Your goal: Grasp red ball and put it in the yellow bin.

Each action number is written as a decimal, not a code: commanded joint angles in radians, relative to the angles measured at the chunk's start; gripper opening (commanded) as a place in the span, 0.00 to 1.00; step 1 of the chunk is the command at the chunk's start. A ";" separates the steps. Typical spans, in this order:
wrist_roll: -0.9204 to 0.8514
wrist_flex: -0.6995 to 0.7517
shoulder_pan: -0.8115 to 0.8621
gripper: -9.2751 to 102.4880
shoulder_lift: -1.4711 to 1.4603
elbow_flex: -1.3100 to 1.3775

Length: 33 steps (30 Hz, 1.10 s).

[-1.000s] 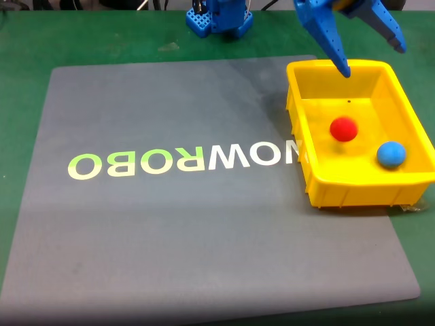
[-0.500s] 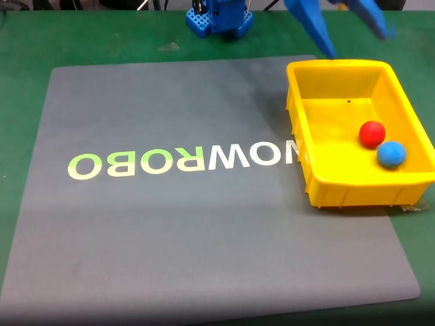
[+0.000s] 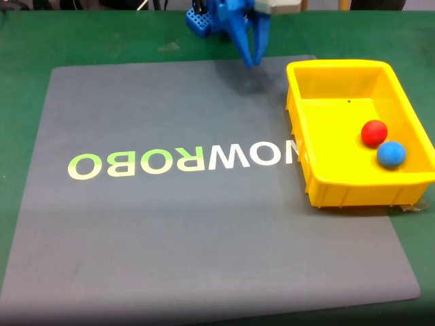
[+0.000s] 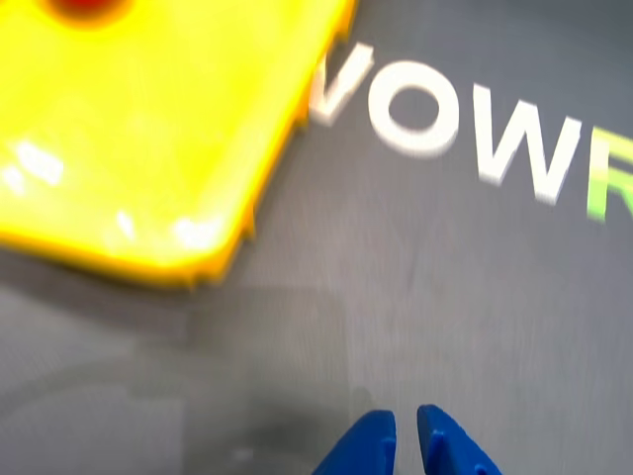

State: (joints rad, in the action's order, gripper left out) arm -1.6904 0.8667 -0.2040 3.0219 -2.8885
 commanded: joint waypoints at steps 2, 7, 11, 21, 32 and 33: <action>-0.006 0.175 0.064 0.08 0.235 -0.083; -0.006 0.272 0.126 0.08 0.304 -0.149; -0.003 0.281 0.152 0.08 0.304 -0.184; 0.040 0.457 0.176 0.08 0.304 -0.212; 0.051 0.505 0.179 0.08 0.305 -0.212; 0.055 0.505 0.179 0.08 0.305 -0.212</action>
State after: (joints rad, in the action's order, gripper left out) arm -1.6444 1.3591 -0.0383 3.3149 -3.0695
